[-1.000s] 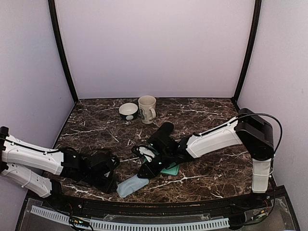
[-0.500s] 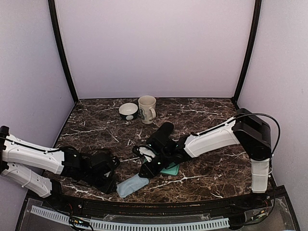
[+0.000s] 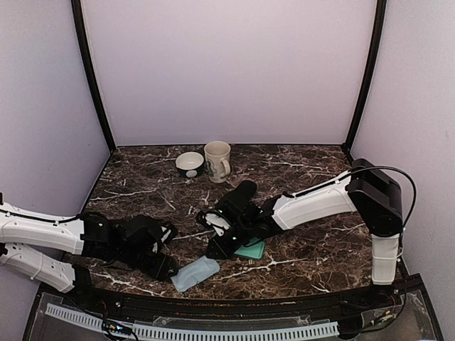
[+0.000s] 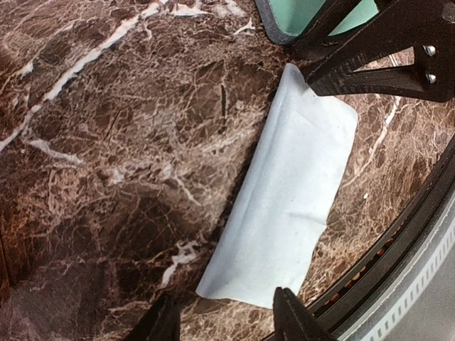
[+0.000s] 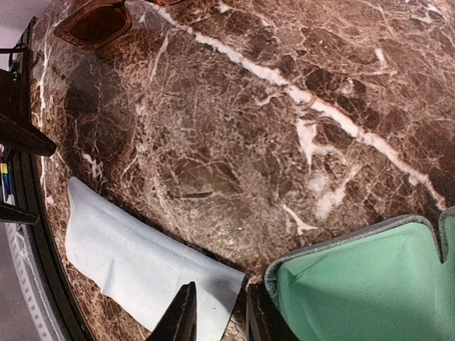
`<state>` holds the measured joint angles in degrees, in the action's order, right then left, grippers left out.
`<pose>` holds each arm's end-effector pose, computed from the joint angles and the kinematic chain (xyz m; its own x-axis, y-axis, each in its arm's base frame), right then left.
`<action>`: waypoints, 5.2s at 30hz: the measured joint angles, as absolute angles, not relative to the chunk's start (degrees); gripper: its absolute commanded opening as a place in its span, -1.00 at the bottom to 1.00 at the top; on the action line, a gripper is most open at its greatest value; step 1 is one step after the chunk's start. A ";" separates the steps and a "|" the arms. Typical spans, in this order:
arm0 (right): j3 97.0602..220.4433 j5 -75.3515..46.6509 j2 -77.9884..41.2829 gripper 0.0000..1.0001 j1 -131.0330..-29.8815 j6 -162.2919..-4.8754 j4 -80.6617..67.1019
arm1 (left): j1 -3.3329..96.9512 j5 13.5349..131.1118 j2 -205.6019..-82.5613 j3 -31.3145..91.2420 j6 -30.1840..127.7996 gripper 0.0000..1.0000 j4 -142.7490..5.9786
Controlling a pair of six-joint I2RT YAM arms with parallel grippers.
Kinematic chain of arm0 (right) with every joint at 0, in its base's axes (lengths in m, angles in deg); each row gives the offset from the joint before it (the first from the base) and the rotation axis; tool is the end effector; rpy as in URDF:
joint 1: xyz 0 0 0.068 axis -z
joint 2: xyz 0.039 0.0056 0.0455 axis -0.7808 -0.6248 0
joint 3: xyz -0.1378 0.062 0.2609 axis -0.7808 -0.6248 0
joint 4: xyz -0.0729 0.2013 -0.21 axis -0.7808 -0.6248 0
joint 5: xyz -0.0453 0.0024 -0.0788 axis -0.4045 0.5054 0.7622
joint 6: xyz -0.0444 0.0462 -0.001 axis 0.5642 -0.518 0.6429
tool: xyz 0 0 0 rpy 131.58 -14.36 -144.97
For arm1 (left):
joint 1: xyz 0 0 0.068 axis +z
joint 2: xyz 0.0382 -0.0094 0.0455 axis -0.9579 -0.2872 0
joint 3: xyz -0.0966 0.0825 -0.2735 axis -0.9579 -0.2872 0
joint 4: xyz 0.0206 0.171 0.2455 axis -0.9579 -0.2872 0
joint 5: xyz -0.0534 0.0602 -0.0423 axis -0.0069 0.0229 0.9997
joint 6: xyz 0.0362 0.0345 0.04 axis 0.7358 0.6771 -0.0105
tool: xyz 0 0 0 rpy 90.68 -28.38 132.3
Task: Organize the sunglasses
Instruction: Pick up the folded cleaning cloth from the center of the board, then place the folded cleaning cloth in the sunglasses case.
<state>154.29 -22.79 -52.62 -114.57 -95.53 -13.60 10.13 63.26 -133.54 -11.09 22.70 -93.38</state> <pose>0.1984 0.4240 0.1274 -0.6349 -0.5727 -0.5186 -0.7723 0.4892 0.4053 0.1063 -0.2086 0.1673 -0.8416 0.3099 -0.4423 0.4730 0.8181 -0.3269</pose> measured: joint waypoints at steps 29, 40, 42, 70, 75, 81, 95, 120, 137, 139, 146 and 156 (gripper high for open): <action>156.33 -24.71 -54.04 -0.51 -114.01 -94.59 -15.16 | 13.67 68.23 -136.64 -13.52 25.08 -0.19 -87.70; 156.55 -25.41 -55.33 -0.59 -114.01 -93.39 -13.95 | 14.35 70.35 -136.64 -15.51 25.21 -0.28 -85.78; 156.55 -25.45 -55.35 -0.61 -114.01 -93.33 -13.89 | 14.42 70.52 -136.64 -15.79 25.21 -0.30 -85.56; 156.48 -26.30 -55.57 -0.88 -114.01 -93.46 -13.89 | 15.05 72.33 -138.56 -16.38 25.41 -0.84 -83.20; 156.37 -26.46 -55.57 -0.96 -114.01 -93.68 -13.69 | 15.05 72.66 -138.56 -16.38 25.47 -0.99 -83.24; 154.84 -26.65 -55.16 -1.00 -113.72 -94.46 -11.55 | 15.05 72.62 -138.72 -16.03 25.76 -1.00 -83.68; 148.07 -24.71 -47.55 -1.00 -112.50 -95.77 -8.14 | 15.11 70.61 -141.16 -11.25 29.38 -1.00 -84.49; 130.49 -10.46 -30.79 -1.00 -111.86 -104.17 -5.17 | 18.46 72.88 -162.47 11.36 47.72 -1.00 -84.97; 127.02 -0.95 -25.80 -1.00 -111.86 -107.69 -7.07 | 20.21 73.47 -170.41 22.85 53.73 -1.00 -86.67; 127.02 -0.27 -25.80 -1.00 -111.86 -107.82 -7.46 | 20.60 73.47 -171.06 23.49 54.17 -1.00 -86.87; 127.00 1.17 -25.83 -1.00 -111.86 -108.41 -8.10 | 21.15 73.45 -172.97 24.51 55.17 -1.00 -87.11; 127.00 1.91 -26.00 -1.00 -111.86 -108.65 -8.58 | 21.34 73.06 -174.95 26.31 55.48 -1.00 -87.26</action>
<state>127.00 1.91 -26.00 -111.86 -108.65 -8.58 21.34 73.06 -174.95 26.31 55.48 -87.26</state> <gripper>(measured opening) 0.006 0.005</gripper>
